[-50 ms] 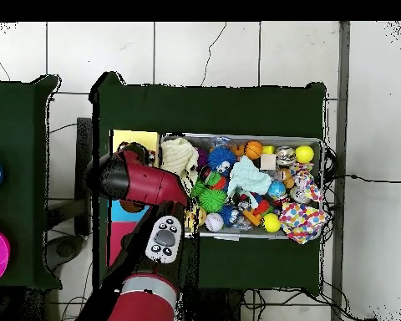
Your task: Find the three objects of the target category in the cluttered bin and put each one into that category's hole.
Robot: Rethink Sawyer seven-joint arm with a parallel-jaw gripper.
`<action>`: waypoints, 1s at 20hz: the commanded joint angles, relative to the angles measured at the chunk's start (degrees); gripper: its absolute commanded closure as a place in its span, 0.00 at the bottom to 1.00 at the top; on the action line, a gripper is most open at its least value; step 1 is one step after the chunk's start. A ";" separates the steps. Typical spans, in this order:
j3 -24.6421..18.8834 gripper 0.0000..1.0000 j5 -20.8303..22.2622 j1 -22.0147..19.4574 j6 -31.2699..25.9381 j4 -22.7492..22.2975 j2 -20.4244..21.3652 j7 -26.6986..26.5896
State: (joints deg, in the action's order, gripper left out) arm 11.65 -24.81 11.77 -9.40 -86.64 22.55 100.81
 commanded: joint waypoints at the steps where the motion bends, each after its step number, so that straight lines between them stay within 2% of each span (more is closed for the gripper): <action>1: -4.39 1.00 3.26 -3.07 4.98 1.56 -1.51 7.46; 3: -3.64 1.00 2.16 -2.44 2.59 1.84 -2.31 8.80; 15: -1.93 1.00 1.44 -1.37 0.67 1.63 -2.74 10.06; 16: -1.52 0.00 1.34 -1.20 0.50 1.79 -2.84 10.13; 20: -0.60 0.00 1.19 -0.72 -0.50 2.32 -3.09 10.15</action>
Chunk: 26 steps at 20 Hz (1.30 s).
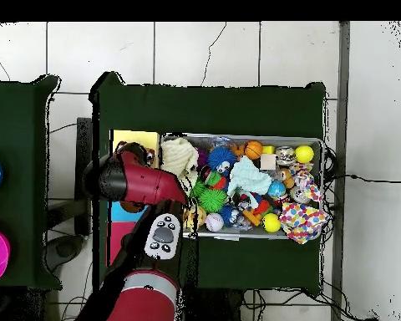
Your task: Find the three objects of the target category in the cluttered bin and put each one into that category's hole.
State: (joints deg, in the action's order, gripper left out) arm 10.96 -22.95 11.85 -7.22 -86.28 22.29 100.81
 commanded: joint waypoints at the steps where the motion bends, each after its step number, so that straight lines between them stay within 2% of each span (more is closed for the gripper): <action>1: 0.09 0.00 -0.63 -0.81 -2.79 2.00 -2.82 10.11; 8: 0.64 0.00 -0.32 -0.85 -2.87 2.69 -2.80 9.62; 12: -0.19 0.00 -0.50 -1.01 -2.43 1.36 -2.62 10.23; 15: 0.19 0.00 -0.71 -0.88 -4.69 1.70 -2.58 10.13; 20: 1.57 0.00 -0.41 -0.83 -12.79 2.65 -2.25 9.55; 24: 2.65 0.00 0.09 -0.25 -12.37 3.01 -2.53 9.76; 25: 3.00 1.00 0.26 -0.04 -12.12 3.19 -2.63 9.78; 26: 3.30 1.00 0.28 0.15 -12.23 3.26 -2.71 9.98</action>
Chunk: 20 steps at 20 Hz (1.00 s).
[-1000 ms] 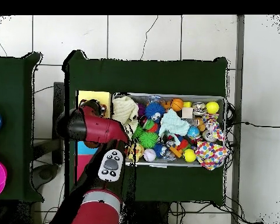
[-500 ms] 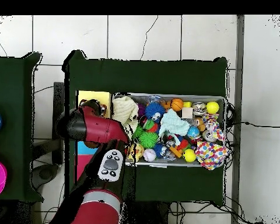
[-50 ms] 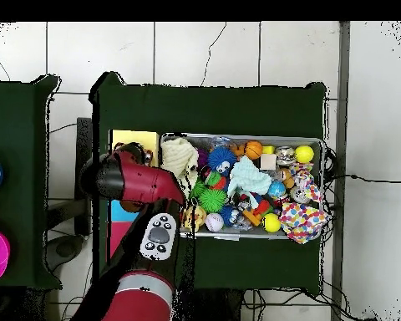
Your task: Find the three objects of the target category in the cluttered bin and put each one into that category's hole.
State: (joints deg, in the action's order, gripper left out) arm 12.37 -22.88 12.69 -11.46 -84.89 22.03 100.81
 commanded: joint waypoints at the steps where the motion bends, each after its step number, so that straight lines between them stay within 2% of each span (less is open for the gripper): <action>1: 2.20 1.00 0.23 -0.51 -8.09 1.94 -2.53 10.18; 7: 1.93 1.00 -0.17 -0.54 -9.14 1.09 -2.33 11.04; 13: 0.78 1.00 -0.89 -0.20 -14.03 -0.27 -0.29 11.99; 20: -0.13 1.00 -1.02 0.04 -18.95 0.88 -0.17 12.34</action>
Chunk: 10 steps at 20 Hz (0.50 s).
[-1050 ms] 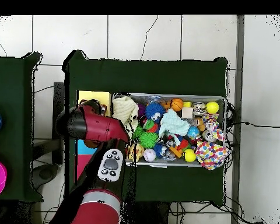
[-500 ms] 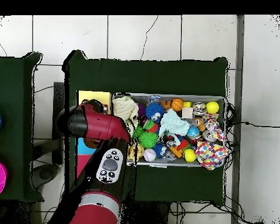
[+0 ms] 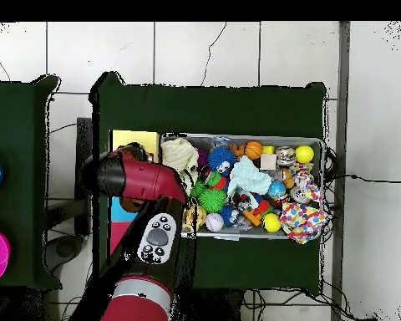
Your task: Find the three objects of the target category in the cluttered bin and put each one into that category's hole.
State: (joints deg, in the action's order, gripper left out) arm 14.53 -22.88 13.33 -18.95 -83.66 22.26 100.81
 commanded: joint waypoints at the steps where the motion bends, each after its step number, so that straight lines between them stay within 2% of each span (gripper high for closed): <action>1: -1.94 1.00 -0.80 -0.27 -12.90 0.52 -0.63 12.42; 10: -2.94 1.00 -0.43 -0.37 -14.96 2.09 -0.61 11.62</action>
State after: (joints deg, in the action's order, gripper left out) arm 14.84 -22.87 13.34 -24.52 -82.34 22.40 100.81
